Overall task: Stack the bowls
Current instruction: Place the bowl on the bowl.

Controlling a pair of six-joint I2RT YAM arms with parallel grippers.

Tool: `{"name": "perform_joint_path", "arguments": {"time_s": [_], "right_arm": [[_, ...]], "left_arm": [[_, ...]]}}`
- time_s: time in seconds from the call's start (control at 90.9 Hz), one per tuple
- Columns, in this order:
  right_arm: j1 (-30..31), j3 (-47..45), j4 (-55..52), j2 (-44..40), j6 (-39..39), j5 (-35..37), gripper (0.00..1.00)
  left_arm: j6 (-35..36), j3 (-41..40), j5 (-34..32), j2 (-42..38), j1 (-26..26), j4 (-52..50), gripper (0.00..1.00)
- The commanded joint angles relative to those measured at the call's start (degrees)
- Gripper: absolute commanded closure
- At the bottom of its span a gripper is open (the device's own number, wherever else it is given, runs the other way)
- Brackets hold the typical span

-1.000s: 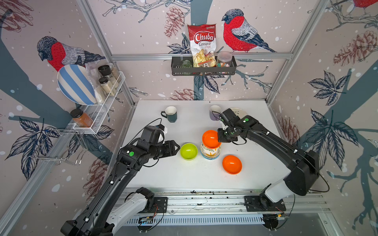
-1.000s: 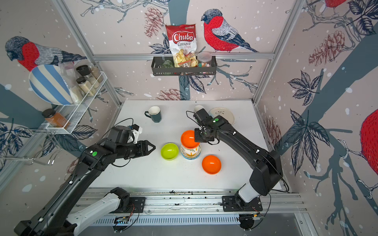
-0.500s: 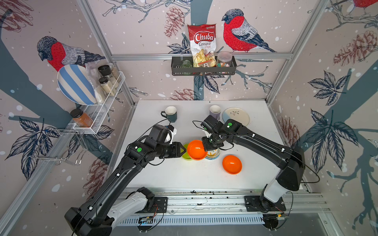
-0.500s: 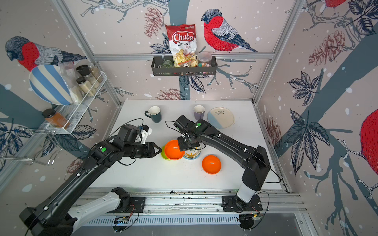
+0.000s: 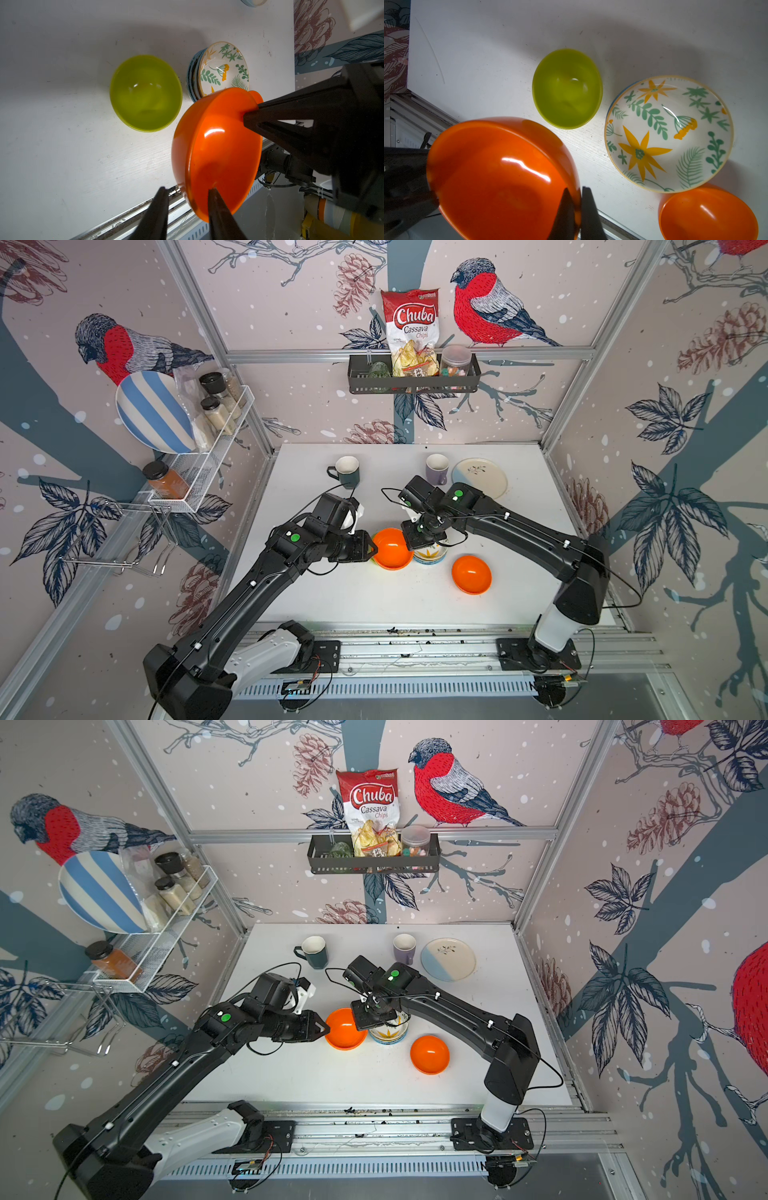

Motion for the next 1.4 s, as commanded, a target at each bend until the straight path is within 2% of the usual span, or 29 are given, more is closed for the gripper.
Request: {"name": "perform_joint_path", "arguments": {"time_s": [0.0,0.418,0.605,0.682,0.748,0.825,0.902,1.012,1.144,1.386], "right_arm": [[0.4,0.6,-0.7,0.4,0.4,-0.6,1.0],[1.0,0.4,0.7,1.0,1.2,-1.7,1.0],[1.0,0.1,1.4,1.1,1.5,-2.0,1.0],[1.0,0.0,1.7,1.2,1.6,-2.2,1.0],[0.9,0.0,1.9,1.3,1.7,-2.3,1.0],[0.5,0.1,2.0,1.3,1.8,-2.7,0.88],[-0.3,0.1,2.0,1.2,1.9,-3.0,0.67],[-1.9,0.3,1.7,0.4,1.7,-3.0,0.53],[-4.8,0.3,1.6,-1.8,1.4,-2.6,0.44],[-15.0,-4.5,2.5,-10.1,0.7,-2.4,0.42]], "left_arm": [[0.9,0.0,-2.0,0.9,-0.1,0.5,0.71],[0.9,-0.3,-4.3,3.4,-0.1,0.4,0.8],[1.1,-0.4,-5.2,3.3,-0.1,-0.2,0.91],[1.2,-0.4,-5.5,3.2,-0.1,-0.3,1.0],[1.1,-0.3,-5.8,3.2,-0.1,-0.4,1.0],[1.1,0.0,-6.2,3.2,-0.1,-0.7,1.0],[1.0,0.2,-6.6,3.3,-0.1,-0.9,1.0],[1.1,0.6,-7.7,3.6,-0.1,-1.5,1.0],[1.0,1.2,-8.3,4.0,-0.1,-1.8,1.0],[0.6,2.5,-12.1,6.3,-0.1,-2.9,1.0]]}}
